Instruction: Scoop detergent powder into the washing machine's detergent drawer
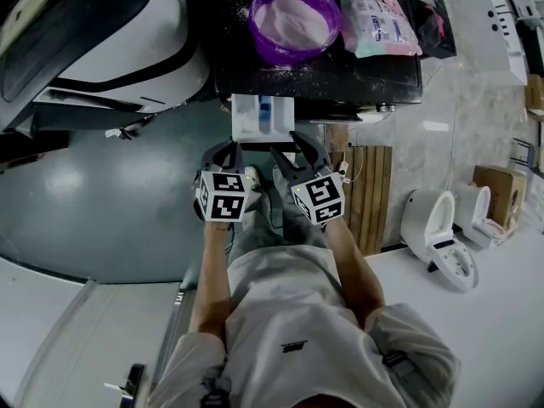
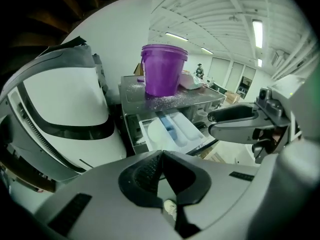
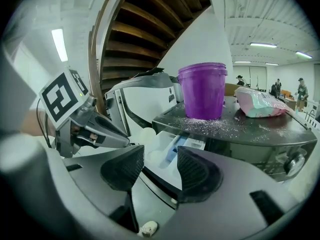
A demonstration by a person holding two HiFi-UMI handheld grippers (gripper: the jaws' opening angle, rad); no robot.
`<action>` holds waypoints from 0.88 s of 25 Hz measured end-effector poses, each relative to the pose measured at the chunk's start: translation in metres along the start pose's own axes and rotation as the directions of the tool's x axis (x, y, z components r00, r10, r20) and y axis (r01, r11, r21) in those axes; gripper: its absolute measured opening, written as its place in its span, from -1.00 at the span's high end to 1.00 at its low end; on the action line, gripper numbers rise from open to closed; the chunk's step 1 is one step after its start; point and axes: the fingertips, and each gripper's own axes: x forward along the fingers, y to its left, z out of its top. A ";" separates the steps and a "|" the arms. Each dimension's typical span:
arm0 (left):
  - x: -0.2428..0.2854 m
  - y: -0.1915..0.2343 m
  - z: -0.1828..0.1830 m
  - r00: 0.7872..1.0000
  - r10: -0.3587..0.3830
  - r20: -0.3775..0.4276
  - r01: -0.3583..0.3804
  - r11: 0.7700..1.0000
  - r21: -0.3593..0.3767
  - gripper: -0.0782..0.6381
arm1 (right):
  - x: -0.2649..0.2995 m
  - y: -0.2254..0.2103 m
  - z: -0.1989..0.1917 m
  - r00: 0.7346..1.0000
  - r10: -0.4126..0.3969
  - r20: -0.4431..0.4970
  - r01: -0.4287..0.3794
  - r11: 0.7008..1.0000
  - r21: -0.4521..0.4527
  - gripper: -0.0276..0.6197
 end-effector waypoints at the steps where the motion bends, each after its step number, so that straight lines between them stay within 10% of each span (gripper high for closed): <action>1: 0.001 0.000 0.000 1.000 0.007 -0.005 -0.007 1.000 0.011 0.74 | 0.000 0.000 0.000 1.000 0.000 0.000 0.000 1.000 0.001 0.27; 22: 0.004 -0.005 0.000 0.980 0.185 -0.067 -0.154 0.934 0.321 0.74 | -0.002 -0.006 -0.001 1.000 0.000 0.011 0.000 1.000 0.010 0.27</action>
